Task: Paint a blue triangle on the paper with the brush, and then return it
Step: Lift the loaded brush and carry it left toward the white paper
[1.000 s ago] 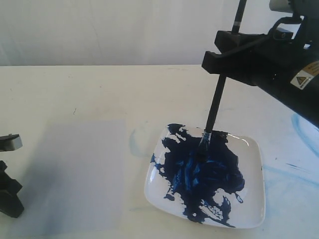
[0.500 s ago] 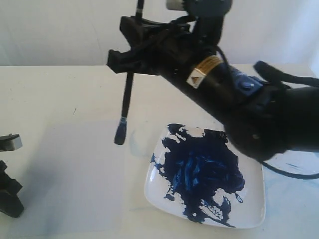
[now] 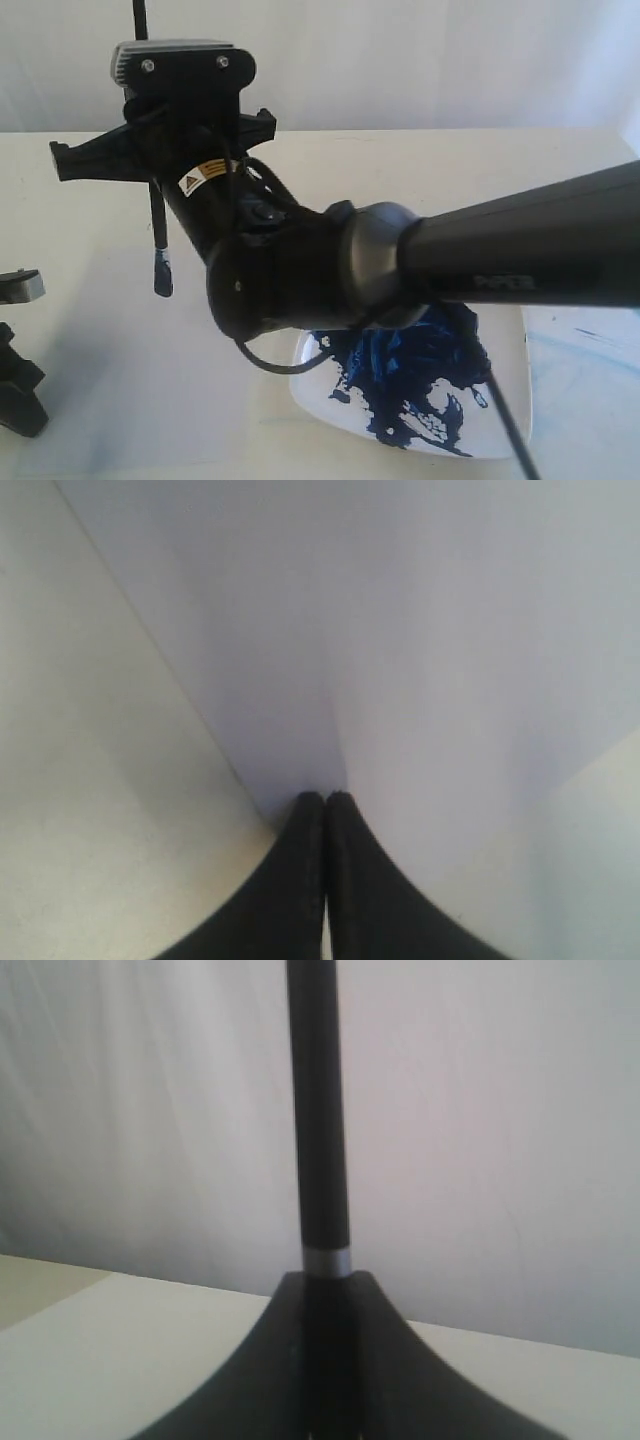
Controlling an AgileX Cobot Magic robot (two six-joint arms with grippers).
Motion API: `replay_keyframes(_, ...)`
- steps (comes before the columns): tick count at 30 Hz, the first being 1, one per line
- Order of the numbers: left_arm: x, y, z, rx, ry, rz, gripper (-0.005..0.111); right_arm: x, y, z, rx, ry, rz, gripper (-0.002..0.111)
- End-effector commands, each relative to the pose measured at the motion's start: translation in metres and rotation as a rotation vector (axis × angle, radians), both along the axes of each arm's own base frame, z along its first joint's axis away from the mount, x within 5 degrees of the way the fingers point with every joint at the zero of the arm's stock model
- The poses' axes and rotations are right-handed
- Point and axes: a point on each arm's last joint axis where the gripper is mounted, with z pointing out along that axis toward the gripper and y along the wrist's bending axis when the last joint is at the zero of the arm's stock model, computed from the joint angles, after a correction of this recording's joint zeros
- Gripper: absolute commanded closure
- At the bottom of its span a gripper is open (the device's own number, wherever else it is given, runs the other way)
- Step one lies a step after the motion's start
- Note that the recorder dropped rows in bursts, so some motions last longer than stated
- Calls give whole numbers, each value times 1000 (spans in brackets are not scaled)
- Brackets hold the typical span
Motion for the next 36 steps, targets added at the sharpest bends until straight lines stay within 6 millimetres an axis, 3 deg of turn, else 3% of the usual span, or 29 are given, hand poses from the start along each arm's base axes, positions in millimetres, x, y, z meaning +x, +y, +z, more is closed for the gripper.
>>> replay_keyframes(1, -2, 1, -3, 9, 5, 1, 107, 9, 13, -11, -13, -15, -80, 108)
replay_keyframes(9, -3, 0, -2, -5, 24, -1, 107, 22, 32, -16, 18, 14, -117, 108)
replay_keyframes(14, -4, -1, -2, -9, 31, 2, 107, 23, 49, -26, -38, -5, -46, 108)
replay_keyframes(36, -4, -1, -2, -8, 30, 2, 107, 29, 42, -39, -212, -19, -160, 108)
